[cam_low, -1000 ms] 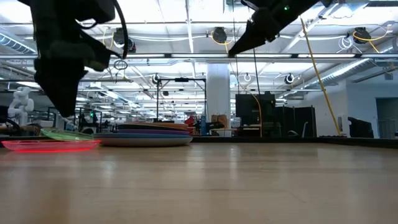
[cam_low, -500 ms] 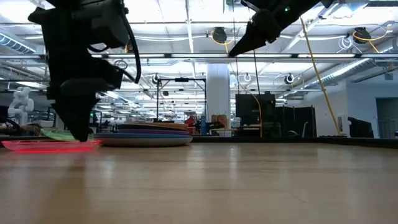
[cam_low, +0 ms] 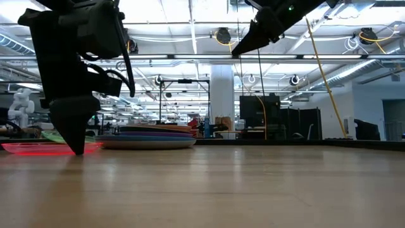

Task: Stack plastic plates
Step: Stack the pink plate on the pink plate

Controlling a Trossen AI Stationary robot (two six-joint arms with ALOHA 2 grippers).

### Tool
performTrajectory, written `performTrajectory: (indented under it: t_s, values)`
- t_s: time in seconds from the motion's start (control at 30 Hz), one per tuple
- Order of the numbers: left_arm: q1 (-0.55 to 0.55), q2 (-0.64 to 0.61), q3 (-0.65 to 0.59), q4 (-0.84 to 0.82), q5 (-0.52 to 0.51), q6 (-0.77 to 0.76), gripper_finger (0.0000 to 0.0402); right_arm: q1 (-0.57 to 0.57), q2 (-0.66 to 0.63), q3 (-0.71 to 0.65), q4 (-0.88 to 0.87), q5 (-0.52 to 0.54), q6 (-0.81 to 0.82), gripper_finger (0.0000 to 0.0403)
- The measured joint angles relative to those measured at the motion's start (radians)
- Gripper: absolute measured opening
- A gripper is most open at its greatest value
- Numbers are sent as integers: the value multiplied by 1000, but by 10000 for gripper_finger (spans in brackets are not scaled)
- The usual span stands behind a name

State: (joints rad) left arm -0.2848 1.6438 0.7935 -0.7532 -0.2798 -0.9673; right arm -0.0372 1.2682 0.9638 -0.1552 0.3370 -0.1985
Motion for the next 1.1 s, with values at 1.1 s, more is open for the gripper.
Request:
performTrajectory:
  t_s: [1.1]
  values:
    - [-14, 10, 105, -93, 55, 136, 92, 0, 10, 0, 6, -1, 0, 79]
